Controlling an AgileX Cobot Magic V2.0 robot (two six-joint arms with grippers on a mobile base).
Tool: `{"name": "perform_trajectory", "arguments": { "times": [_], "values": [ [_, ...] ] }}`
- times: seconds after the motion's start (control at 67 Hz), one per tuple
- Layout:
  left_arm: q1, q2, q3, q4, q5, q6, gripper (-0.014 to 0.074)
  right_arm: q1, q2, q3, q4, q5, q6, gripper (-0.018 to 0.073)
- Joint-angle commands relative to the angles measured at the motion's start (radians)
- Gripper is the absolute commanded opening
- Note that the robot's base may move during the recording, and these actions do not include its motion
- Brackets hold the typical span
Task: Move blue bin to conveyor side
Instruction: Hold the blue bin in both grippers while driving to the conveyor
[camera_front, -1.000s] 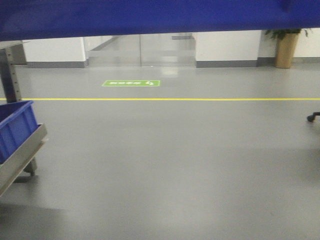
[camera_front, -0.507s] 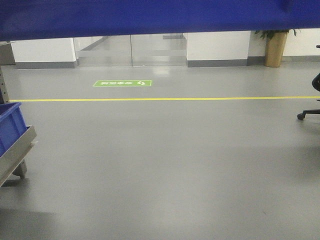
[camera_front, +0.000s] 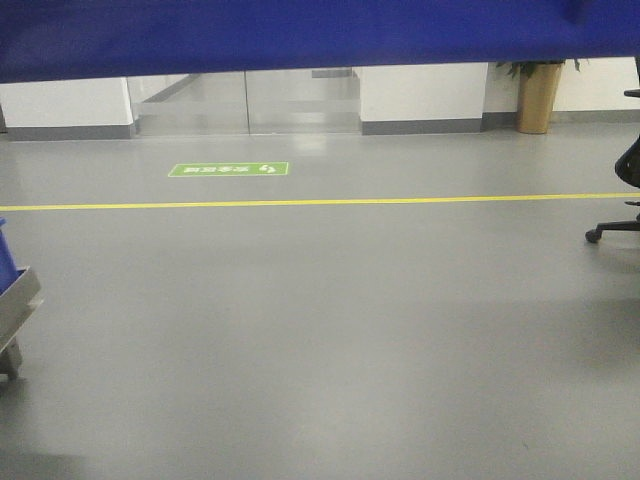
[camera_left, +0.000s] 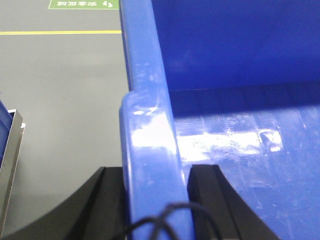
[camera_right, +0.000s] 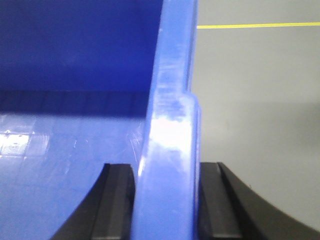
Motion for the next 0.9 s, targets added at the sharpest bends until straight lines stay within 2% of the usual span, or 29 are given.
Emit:
{"name": "perform_trajectory", "arguments": {
  "times": [0.0, 0.881],
  "values": [
    [0.004, -0.024, -0.017, 0.065, -0.109, 0.019, -0.0018, -0.010, -0.023, -0.017, -0.078, -0.106, -0.012, -0.0070],
    [0.004, -0.024, -0.017, 0.065, -0.109, 0.019, -0.0018, -0.010, -0.023, -0.017, -0.078, -0.110, -0.012, -0.0070]
  ]
}}
